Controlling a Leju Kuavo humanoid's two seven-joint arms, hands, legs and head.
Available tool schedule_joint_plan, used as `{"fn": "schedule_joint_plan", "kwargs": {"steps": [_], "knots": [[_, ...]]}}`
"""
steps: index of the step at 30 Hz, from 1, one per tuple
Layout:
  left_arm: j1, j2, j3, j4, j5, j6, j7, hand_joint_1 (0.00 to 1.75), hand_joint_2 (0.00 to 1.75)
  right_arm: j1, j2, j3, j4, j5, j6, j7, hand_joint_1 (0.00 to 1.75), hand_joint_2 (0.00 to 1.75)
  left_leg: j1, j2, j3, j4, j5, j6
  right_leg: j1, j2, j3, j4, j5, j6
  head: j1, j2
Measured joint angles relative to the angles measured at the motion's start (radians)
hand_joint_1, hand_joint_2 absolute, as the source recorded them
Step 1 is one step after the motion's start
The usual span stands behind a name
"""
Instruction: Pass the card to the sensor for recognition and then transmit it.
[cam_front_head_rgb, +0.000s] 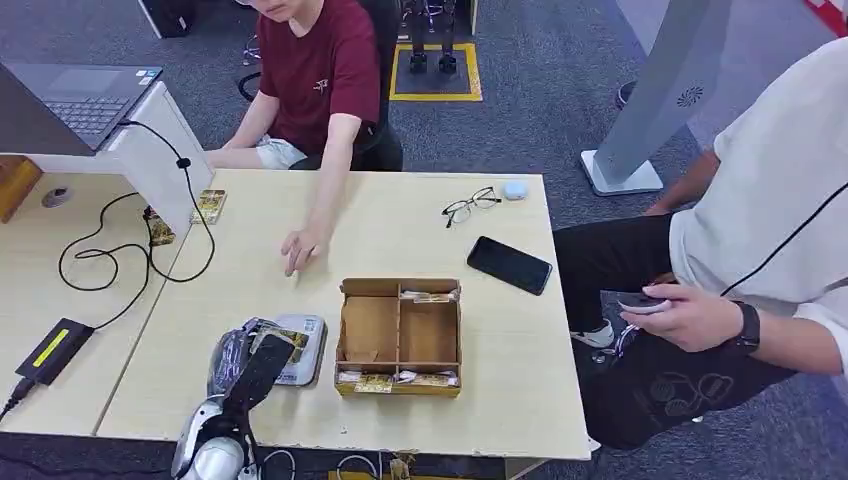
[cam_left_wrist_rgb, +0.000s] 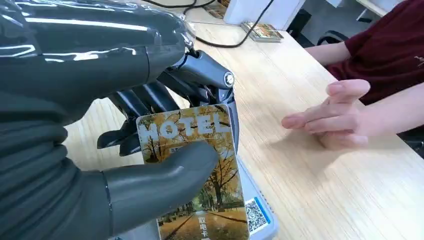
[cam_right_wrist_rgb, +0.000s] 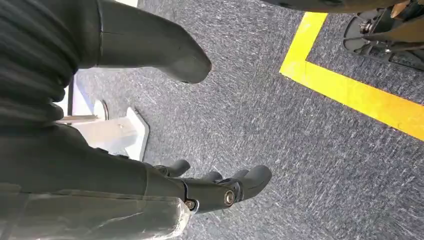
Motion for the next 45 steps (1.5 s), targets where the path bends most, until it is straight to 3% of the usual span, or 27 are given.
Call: {"fn": "schedule_joint_plan", "kwargs": {"steps": [15,20,27,34,39,45], "knots": [[0.0,-0.01,0.019,0.021,-0.063,0.026,0.021,1.75,1.75,0.0,0.0,0.002,0.0,0.0,0.0,0.002,0.0,1.75,0.0,0.0,0.0,0.0,0.0,0.0,0.0,0.0,0.0,0.0,0.0,0.0,0.0,0.0],[0.0,-0.016,0.022,0.037,-0.155,0.064,0.07,1.75,1.75,0.0,0.002,0.003,0.0,0.0,0.002,0.002,0.0,1.75,0.0,0.0,0.0,0.0,0.0,0.0,0.0,0.0,0.0,0.0,0.0,0.0,0.0,0.0],[-0.001,-0.027,0.035,0.071,-0.185,0.066,0.069,1.75,1.75,-0.002,0.004,0.007,0.0,0.0,0.002,0.003,0.0,1.75,0.0,0.0,0.0,0.0,0.0,0.0,0.0,0.0,0.0,0.0,0.0,0.0,0.0,0.0],[0.0,-0.039,0.053,0.08,-0.07,0.045,-0.034,1.75,1.75,-0.002,0.005,0.008,0.0,-0.003,0.002,-0.001,0.0,1.75,0.0,0.0,0.0,0.0,0.0,0.0,0.0,0.0,0.001,0.0,0.0,0.0,0.0,0.0],[0.0,-0.043,0.061,0.08,-0.05,0.043,-0.046,1.75,1.75,-0.002,0.005,0.008,0.0,-0.003,0.001,-0.003,0.0,1.75,0.0,0.0,0.0,0.0,0.0,0.0,0.0,0.0,0.001,0.0,0.0,0.0,0.0,0.0],[0.011,-0.043,0.062,0.025,0.079,0.049,-0.206,1.75,1.75,-0.002,0.005,0.009,0.0,-0.005,0.001,-0.014,0.0,1.75,0.0,0.0,0.0,0.0,0.0,0.0,0.0,0.0,0.0,0.0,0.0,0.0,0.0,0.0]]}}
